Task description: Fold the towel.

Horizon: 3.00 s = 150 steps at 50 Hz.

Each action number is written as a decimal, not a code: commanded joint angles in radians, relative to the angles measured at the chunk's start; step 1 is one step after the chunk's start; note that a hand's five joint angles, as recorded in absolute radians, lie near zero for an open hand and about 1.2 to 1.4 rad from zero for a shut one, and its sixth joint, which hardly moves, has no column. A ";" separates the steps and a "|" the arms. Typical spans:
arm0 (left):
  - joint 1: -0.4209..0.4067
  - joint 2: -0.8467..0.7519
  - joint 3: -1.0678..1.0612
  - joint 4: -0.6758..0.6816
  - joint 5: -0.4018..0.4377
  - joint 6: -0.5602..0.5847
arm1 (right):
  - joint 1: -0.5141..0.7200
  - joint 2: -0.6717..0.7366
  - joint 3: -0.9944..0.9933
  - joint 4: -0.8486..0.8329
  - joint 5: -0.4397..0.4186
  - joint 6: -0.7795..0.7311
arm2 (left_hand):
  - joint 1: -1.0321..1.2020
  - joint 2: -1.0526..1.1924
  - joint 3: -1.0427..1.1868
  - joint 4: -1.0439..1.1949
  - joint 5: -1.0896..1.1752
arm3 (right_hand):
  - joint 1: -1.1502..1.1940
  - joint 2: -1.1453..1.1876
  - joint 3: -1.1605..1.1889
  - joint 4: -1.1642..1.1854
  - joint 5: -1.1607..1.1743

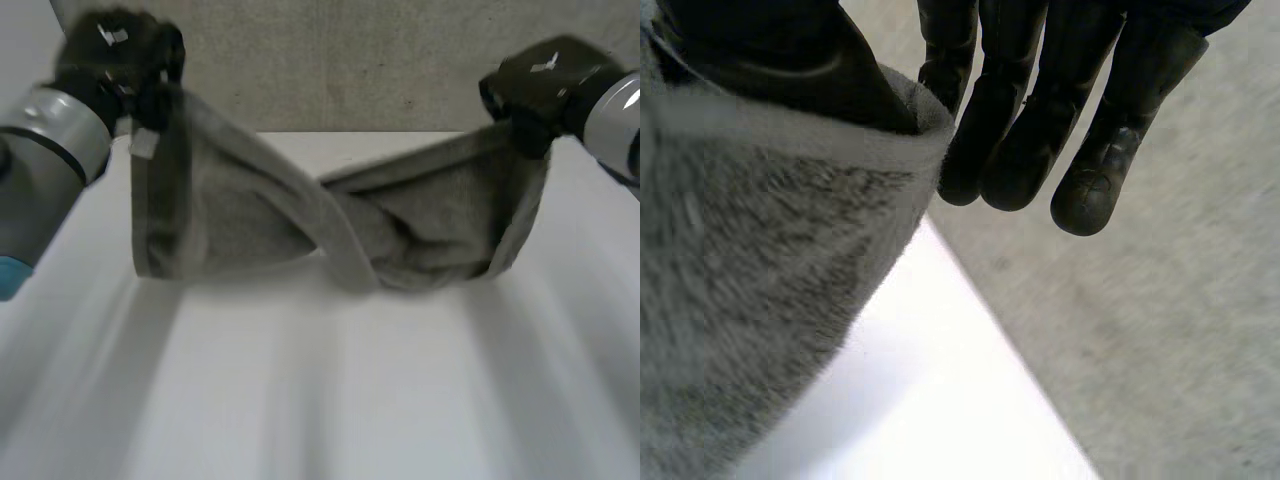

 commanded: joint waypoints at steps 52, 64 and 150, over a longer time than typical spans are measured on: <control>0.051 -0.109 -0.452 0.097 0.147 0.260 | 0.100 0.198 0.226 -0.223 0.072 -0.039 | -0.066 -0.120 -0.149 -0.127 -0.277 | 0.050 0.065 0.058 0.056 0.054; 0.083 0.209 -0.656 0.097 0.186 0.257 | 0.100 0.051 0.311 -0.232 0.064 -0.020 | -0.066 -0.120 -0.149 -0.127 -0.277 | 0.050 0.065 0.058 0.056 0.054; -0.099 -1.104 1.163 -0.563 0.138 0.167 | 0.097 0.029 0.378 -0.306 0.016 0.015 | -0.950 -1.003 -1.032 -1.010 -1.160 | 0.050 0.065 0.058 0.056 0.054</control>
